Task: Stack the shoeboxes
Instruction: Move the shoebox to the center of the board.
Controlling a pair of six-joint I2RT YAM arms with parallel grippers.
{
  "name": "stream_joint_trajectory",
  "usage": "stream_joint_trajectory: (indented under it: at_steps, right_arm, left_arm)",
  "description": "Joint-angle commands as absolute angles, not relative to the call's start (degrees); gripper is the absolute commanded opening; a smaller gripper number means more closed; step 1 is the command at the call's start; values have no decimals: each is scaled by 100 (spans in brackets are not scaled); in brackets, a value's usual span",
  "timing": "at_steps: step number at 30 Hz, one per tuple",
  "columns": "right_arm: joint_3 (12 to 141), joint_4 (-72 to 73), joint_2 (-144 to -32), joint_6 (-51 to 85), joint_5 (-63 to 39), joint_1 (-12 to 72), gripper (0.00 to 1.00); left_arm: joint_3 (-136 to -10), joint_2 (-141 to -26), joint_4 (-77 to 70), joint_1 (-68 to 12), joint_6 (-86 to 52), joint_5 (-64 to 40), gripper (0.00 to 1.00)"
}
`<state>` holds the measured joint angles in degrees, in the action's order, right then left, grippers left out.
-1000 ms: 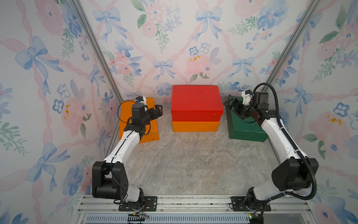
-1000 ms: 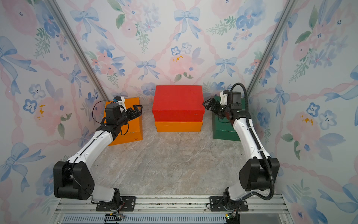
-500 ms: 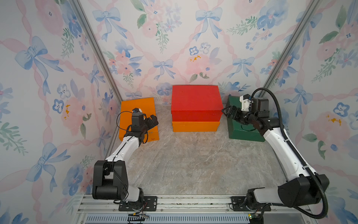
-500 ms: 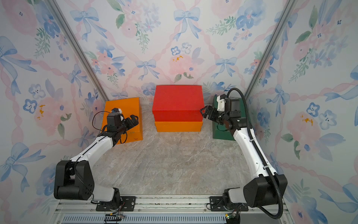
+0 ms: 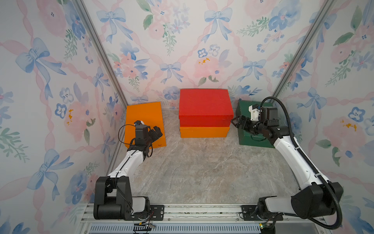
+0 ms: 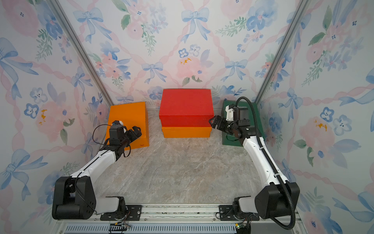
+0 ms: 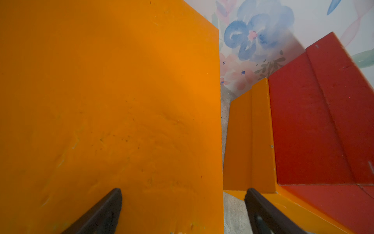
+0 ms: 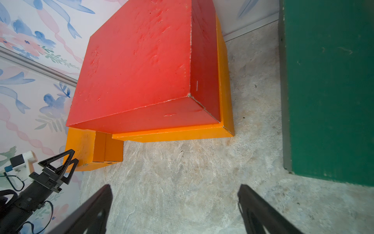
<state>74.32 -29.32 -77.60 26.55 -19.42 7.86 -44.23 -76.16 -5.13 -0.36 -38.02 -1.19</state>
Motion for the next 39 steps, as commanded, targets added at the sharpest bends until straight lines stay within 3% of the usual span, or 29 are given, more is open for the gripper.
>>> stream_joint_trajectory:
  at_steps: [1,18,25,39]
  right_arm:
    - [7338,-2887,-7595,2672,-1872,868,97]
    - [7146,-2812,-7462,2664,-1820,906,97]
    - [7067,-2830,-7392,2617,-1828,836,97]
    - [7029,-2874,-7252,2593,-1863,817,97]
  left_arm:
    - [-4137,-7542,-372,-18,-3977,34,98]
    - [-3602,-7641,-387,-848,-4313,460,98]
    - [-3672,-7589,-372,-879,-4321,393,98]
    - [-4425,-7768,73,-519,-3718,1319,98]
